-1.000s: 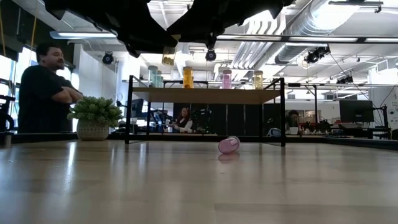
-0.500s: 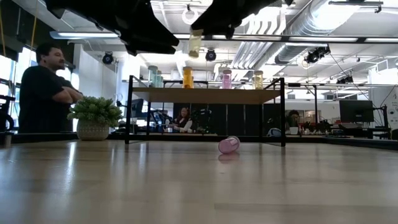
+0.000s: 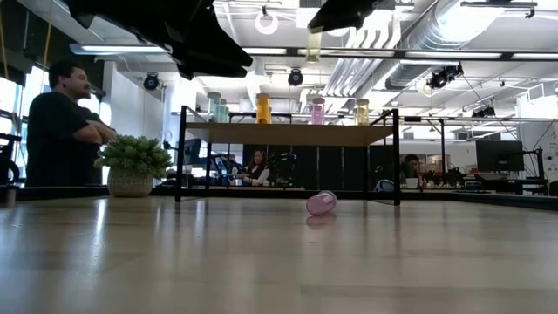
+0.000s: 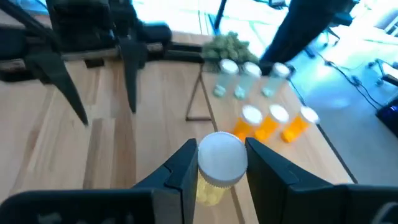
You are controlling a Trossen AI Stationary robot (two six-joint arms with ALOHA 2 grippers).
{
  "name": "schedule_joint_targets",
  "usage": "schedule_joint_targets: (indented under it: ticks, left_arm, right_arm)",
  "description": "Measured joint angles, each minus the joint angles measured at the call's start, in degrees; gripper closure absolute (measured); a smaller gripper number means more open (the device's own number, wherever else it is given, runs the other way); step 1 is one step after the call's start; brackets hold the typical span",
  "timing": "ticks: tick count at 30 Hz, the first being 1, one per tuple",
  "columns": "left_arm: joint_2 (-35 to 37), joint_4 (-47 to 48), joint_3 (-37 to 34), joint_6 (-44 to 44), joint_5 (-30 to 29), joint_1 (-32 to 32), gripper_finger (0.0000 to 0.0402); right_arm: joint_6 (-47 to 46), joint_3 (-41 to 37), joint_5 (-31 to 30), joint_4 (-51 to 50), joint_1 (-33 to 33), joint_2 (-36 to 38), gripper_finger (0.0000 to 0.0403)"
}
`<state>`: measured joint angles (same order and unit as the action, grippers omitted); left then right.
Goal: Pick and place medicine bottles onto shelf by color
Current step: Put the yellow pill bottle on the shelf aligned with the yellow pill bottle
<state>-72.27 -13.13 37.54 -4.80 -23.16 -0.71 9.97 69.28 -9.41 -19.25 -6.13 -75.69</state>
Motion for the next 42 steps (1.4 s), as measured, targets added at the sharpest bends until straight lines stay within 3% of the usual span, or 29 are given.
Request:
schedule_joint_targets:
  ticks: [4,14,19,28,35,42]
  left_arm:
    - [0.0,0.02,0.0,-0.02,0.02,-0.06,0.0172]
    - [-0.02,-0.11,-0.02,0.19,0.04,-0.02,0.0172]
    - [-0.02,-0.32,-0.04,0.5,0.04,-0.02,0.0172]
    - [-0.02,-0.44,-0.04,0.48,0.02,-0.02,0.0172]
    - [-0.02,-0.44,-0.04,0.48,-0.07,-0.02,0.0172]
    - [-0.02,-0.4,-0.04,0.49,-0.21,-0.02,0.0172]
  right_arm:
    - [0.57,-1.71,-1.54,-1.57,-0.6,3.08,0.0304]
    - [-3.39,-17.24,-1.71,3.87,-7.39,15.12,0.0304]
    - [-3.51,-19.69,-1.55,3.47,-10.25,20.16,0.0304]
    - [-2.04,-19.98,-0.51,-2.3,-13.73,20.27,0.0304]
    - [-2.44,-19.98,4.33,-3.37,-16.06,20.11,0.0304]
    - [-6.89,-27.48,4.51,0.0,-15.94,22.1,0.0304]
